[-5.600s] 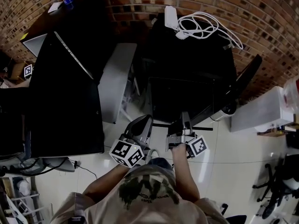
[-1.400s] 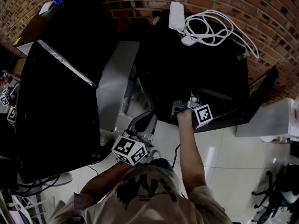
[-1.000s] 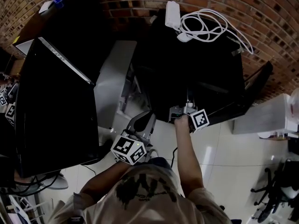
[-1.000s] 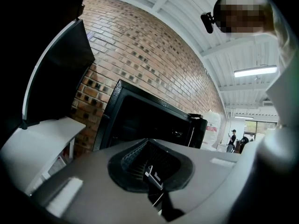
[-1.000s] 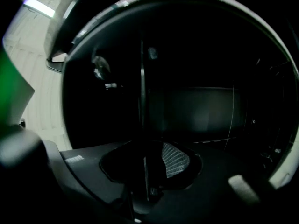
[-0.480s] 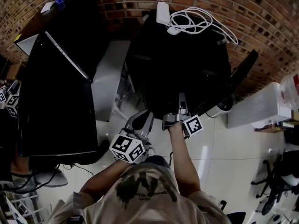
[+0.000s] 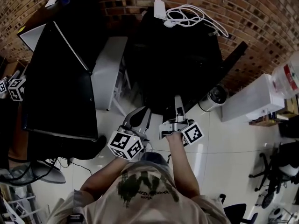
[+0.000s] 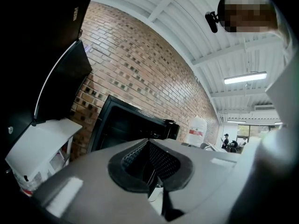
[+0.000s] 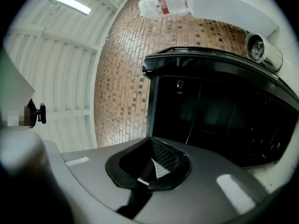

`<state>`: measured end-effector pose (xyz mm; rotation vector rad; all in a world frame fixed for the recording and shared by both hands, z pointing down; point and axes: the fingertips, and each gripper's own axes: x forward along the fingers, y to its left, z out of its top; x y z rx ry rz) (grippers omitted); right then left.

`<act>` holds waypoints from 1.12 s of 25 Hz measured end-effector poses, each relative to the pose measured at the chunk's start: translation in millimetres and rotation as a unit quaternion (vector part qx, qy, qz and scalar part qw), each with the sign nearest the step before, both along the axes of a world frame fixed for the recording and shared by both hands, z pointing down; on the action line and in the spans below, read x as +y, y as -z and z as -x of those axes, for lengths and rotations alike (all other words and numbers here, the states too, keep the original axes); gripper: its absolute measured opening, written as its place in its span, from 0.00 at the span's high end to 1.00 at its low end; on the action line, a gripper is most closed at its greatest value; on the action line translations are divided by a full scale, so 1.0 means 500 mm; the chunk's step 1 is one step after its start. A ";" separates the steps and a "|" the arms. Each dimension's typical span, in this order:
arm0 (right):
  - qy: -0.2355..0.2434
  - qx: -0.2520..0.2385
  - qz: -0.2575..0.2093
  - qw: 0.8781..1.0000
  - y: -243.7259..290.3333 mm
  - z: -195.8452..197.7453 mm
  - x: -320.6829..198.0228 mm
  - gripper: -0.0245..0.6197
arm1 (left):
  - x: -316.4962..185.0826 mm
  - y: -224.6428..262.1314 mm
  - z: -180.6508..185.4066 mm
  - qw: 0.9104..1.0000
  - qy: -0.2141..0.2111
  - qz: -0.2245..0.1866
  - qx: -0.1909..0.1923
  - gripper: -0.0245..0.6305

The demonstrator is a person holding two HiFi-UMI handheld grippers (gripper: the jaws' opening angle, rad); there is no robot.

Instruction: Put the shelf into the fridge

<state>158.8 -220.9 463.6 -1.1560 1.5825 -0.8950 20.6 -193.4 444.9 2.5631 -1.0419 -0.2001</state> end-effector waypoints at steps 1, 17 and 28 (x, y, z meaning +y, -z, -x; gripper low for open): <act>0.001 0.010 -0.005 1.000 0.013 0.005 0.017 0.96 | 0.010 0.002 0.002 1.000 -0.001 -0.001 0.000 1.00; 0.015 0.307 -0.055 0.950 0.170 0.144 0.274 0.96 | 0.177 0.048 0.032 0.999 -0.016 -0.038 -0.008 1.00; -0.003 0.458 -0.048 0.888 0.188 0.217 0.391 0.96 | 0.271 0.062 0.057 0.998 -0.027 -0.060 -0.012 1.00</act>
